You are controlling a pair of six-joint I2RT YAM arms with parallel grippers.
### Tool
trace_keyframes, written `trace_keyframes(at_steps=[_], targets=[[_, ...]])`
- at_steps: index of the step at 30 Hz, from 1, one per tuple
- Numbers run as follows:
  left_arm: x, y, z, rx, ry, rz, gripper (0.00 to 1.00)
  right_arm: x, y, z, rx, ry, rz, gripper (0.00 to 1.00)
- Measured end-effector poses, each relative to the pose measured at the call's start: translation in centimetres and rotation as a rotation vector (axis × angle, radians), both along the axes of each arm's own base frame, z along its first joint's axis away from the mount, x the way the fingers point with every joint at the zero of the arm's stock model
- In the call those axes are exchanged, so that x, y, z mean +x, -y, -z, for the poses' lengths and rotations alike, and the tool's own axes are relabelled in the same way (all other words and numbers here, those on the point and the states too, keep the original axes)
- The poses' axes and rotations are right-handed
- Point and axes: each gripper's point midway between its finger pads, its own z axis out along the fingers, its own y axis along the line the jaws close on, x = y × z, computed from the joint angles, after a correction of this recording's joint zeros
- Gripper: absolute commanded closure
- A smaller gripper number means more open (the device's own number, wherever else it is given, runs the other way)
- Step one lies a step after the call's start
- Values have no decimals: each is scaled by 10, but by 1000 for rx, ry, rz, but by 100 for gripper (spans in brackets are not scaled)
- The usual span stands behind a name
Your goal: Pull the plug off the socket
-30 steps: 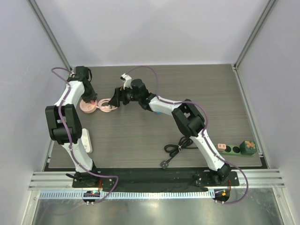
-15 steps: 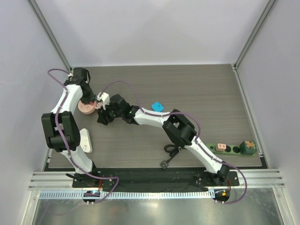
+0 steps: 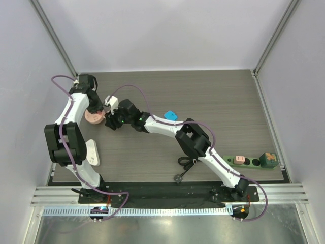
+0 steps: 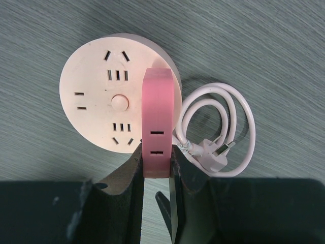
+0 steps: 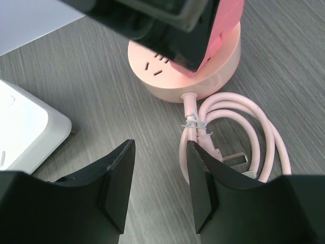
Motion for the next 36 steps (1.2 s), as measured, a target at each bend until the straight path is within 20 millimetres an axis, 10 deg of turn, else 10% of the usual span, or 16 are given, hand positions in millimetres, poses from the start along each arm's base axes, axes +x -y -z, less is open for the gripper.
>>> trace_keyframes(at_steps=[36], targets=[[1,2,-1,-15,30,12,100,44,-28,15,168,-102,78,59]])
